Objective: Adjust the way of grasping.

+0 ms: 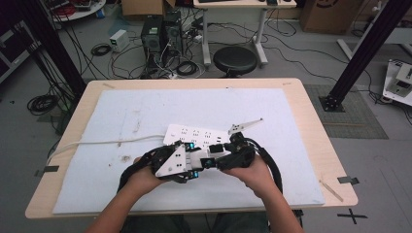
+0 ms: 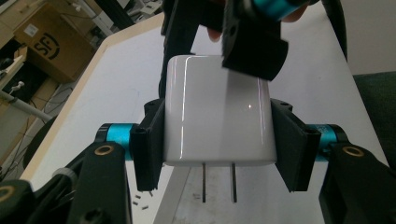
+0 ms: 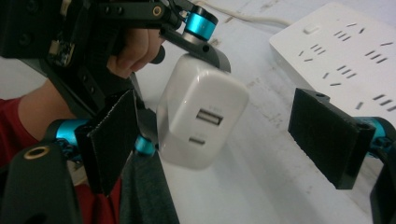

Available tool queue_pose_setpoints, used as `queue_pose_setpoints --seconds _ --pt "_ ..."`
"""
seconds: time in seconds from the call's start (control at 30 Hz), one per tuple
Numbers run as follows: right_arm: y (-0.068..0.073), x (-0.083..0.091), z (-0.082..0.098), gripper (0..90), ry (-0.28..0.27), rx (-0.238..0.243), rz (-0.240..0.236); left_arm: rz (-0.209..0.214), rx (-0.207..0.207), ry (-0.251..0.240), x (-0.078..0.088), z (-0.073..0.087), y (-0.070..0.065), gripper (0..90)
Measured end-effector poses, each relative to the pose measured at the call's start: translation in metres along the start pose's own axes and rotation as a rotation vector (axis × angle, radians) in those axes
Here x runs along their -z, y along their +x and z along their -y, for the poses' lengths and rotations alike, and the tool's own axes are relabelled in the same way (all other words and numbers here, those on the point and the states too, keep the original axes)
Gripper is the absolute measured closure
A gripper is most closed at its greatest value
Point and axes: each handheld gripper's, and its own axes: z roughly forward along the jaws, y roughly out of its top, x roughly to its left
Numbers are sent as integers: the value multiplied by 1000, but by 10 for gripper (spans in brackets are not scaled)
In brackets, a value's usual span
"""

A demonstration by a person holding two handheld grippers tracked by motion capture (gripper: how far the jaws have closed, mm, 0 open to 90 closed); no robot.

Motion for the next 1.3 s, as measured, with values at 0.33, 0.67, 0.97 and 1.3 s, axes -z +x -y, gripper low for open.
queue_pose_setpoints --seconds 0.33,0.67,0.97,1.3 --pt "-7 -5 -1 391 -18 -49 -147 -21 -34 -14 -2 -4 -4 425" --pt "-12 -7 2 469 -4 -81 -179 -38 -45 -5 -2 -4 -3 426" --pt "-15 -8 5 547 -55 -114 -187 -73 -47 -4 -3 -5 -3 426" --pt "-17 -10 6 586 -109 -147 -200 -105 -52 3 -4 -6 -3 426"
